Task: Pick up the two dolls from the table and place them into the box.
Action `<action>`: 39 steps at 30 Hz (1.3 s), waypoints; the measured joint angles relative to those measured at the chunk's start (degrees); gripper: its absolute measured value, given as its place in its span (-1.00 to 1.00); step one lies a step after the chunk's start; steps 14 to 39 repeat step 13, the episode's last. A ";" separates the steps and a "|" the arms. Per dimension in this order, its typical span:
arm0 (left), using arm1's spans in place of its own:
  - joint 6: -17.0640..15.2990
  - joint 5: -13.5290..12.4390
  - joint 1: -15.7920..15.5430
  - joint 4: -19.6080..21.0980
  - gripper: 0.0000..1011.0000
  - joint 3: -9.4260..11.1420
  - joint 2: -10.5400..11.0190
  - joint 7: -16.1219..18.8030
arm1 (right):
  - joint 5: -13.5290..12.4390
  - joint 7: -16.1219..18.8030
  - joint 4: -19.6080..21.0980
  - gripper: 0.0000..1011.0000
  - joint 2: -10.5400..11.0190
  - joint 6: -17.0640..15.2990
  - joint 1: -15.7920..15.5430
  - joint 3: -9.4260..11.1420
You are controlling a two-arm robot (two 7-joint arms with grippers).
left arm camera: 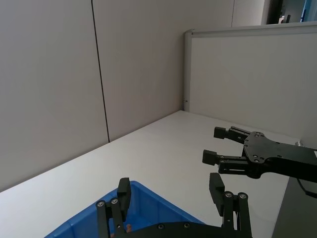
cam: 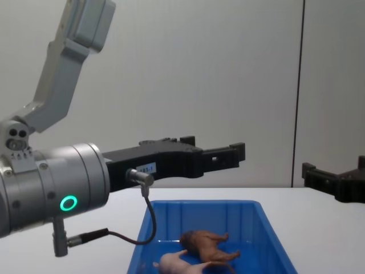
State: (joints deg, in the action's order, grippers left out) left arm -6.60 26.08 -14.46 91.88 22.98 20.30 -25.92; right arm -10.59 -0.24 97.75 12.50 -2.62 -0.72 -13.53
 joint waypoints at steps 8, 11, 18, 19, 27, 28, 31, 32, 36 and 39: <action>0.04 0.01 -0.11 -0.06 0.98 0.04 -0.12 -0.20 | 0.00 0.00 0.00 0.98 0.00 0.00 0.00 0.00; 0.06 0.02 -0.13 -0.07 0.98 0.06 -0.15 -0.25 | 0.00 0.00 0.00 0.98 0.00 0.00 0.00 0.00; 0.08 0.02 -0.14 -0.09 0.98 0.07 -0.15 -0.28 | 0.00 0.00 0.00 0.98 0.00 0.00 0.00 0.00; 0.08 0.02 -0.14 -0.09 0.98 0.07 -0.15 -0.28 | 0.00 0.00 0.00 0.98 0.00 0.00 0.00 0.00; 0.08 0.02 -0.14 -0.09 0.98 0.07 -0.15 -0.28 | 0.00 0.00 0.00 0.98 0.00 0.00 0.00 0.00; 0.08 0.02 -0.14 -0.09 0.98 0.07 -0.15 -0.28 | 0.00 0.00 0.00 0.98 0.00 0.00 0.00 0.00; 0.08 0.02 -0.14 -0.09 0.98 0.07 -0.15 -0.28 | 0.00 0.00 0.00 0.98 0.00 0.00 0.00 0.00; 0.08 0.02 -0.14 -0.09 0.98 0.07 -0.15 -0.28 | 0.00 0.00 0.00 0.98 0.00 0.00 0.00 0.00; 0.08 0.02 -0.14 -0.09 0.98 0.07 -0.15 -0.28 | 0.00 0.00 0.00 0.98 0.00 0.00 0.00 0.00; 0.08 0.02 -0.14 -0.09 0.98 0.07 -0.15 -0.28 | 0.00 0.00 0.00 0.98 0.00 0.00 0.00 0.00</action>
